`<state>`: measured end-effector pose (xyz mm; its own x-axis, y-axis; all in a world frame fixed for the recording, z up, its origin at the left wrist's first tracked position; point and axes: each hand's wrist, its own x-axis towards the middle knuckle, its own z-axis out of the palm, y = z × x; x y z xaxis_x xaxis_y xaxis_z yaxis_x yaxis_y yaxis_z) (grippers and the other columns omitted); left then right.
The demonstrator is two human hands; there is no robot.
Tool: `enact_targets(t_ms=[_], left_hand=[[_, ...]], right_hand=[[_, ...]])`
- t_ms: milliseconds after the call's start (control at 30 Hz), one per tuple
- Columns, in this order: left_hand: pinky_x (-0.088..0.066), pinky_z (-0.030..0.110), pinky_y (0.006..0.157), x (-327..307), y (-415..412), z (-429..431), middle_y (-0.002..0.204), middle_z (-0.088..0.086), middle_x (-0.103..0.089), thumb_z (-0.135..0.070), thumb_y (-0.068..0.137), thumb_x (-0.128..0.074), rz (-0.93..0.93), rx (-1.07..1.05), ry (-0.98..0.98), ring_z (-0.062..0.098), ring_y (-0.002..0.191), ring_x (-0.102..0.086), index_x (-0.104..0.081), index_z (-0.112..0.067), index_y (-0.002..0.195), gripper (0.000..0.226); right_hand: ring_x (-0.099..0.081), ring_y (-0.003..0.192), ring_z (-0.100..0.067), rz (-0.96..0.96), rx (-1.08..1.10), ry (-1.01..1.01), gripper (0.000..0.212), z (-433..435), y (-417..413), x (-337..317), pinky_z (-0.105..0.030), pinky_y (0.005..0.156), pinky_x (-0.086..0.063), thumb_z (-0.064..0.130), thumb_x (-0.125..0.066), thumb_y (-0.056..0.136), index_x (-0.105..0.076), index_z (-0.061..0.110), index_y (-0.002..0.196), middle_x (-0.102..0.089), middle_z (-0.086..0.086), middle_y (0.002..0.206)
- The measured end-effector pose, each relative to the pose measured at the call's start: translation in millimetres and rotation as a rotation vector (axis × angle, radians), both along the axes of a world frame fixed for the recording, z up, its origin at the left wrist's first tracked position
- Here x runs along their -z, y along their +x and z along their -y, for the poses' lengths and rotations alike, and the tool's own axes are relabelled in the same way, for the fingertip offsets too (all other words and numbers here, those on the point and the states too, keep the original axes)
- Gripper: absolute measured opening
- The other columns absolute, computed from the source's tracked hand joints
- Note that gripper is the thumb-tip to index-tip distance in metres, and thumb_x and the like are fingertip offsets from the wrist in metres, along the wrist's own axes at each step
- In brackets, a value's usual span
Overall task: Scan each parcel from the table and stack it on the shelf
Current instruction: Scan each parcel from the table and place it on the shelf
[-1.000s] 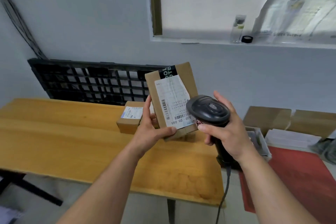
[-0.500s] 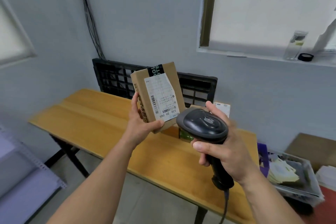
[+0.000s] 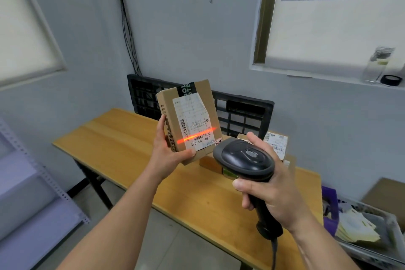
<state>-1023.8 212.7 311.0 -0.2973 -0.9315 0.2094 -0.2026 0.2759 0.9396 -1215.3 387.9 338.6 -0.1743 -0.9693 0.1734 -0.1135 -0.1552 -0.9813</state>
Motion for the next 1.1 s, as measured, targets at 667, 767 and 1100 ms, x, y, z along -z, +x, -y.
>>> enact_targets(t_ms=[667, 767, 1100], left_hand=[[-0.042, 0.054, 0.105, 14, 53, -60, 0.138, -0.001, -0.048, -0.026, 0.064, -0.087, 0.048, -0.377, 0.062, 0.021, 0.127, -0.048, -0.01, -0.058, 0.139, 0.112], [-0.044, 0.053, 0.103, 19, 84, -75, 0.135, -0.001, -0.05, -0.026, 0.066, -0.087, 0.026, -0.444, 0.05, 0.019, 0.124, -0.049, -0.013, -0.055, 0.139, 0.108], [-0.055, 0.047, 0.09, 23, 233, -120, 0.135, -0.001, -0.05, -0.018, 0.069, -0.085, -0.089, -0.56, 0.017, 0.009, 0.114, -0.057, -0.02, -0.062, 0.13, 0.1]], right_hand=[[-0.062, 0.053, -0.034, 0.048, -0.267, -0.043, 0.094, 34, 9, 21, -0.036, 0.05, -0.053, 0.02, -0.085, 0.064, -0.038, 0.058, 0.135, -0.068, -0.003, 0.102], [-0.063, 0.054, -0.033, 0.037, -0.291, -0.062, 0.093, 34, 34, 21, -0.038, 0.051, -0.054, 0.019, -0.087, 0.065, -0.04, 0.062, 0.132, -0.067, -0.002, 0.105], [-0.063, 0.055, -0.013, -0.034, -0.395, -0.099, 0.097, 22, 183, 9, -0.03, 0.048, -0.055, -0.007, -0.081, 0.066, -0.039, 0.046, 0.135, -0.067, 0.017, 0.105]])
